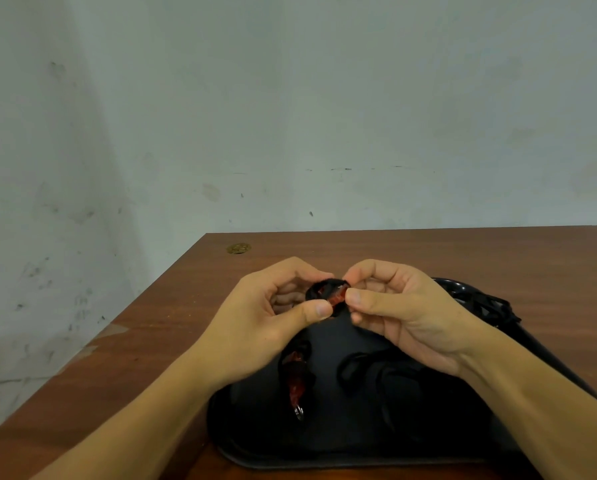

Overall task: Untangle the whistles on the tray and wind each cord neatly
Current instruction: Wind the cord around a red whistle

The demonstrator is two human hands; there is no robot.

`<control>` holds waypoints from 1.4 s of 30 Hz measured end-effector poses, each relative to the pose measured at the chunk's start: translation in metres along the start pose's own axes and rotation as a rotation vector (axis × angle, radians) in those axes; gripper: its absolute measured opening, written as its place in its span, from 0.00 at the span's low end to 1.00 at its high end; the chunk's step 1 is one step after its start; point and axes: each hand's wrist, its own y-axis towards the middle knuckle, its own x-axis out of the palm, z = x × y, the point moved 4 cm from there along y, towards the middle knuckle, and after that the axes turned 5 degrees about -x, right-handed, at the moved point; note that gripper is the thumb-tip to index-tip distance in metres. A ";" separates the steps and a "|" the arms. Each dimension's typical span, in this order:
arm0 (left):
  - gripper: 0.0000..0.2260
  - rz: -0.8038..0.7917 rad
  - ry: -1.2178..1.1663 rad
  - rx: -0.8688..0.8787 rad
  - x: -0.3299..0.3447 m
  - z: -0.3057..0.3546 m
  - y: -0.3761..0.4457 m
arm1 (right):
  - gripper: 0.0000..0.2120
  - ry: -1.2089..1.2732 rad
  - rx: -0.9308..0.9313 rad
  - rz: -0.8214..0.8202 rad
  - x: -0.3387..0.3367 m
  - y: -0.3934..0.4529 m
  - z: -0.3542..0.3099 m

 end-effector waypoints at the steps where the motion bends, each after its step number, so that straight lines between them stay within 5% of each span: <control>1: 0.11 0.001 0.006 0.001 0.000 0.000 0.000 | 0.05 0.004 0.000 0.002 0.000 0.000 0.000; 16: 0.12 0.063 0.702 0.222 -0.001 0.011 -0.004 | 0.08 -0.100 0.048 0.069 -0.004 0.002 0.007; 24: 0.12 0.187 0.730 0.167 -0.004 0.013 -0.003 | 0.06 -0.448 -0.320 0.196 -0.001 0.005 -0.001; 35: 0.07 0.209 0.252 -0.003 0.006 0.006 -0.002 | 0.09 -0.912 -0.572 0.173 0.013 0.000 -0.001; 42: 0.06 0.148 -0.250 -0.182 0.008 -0.006 0.000 | 0.06 -1.056 -0.661 0.108 0.015 0.002 -0.004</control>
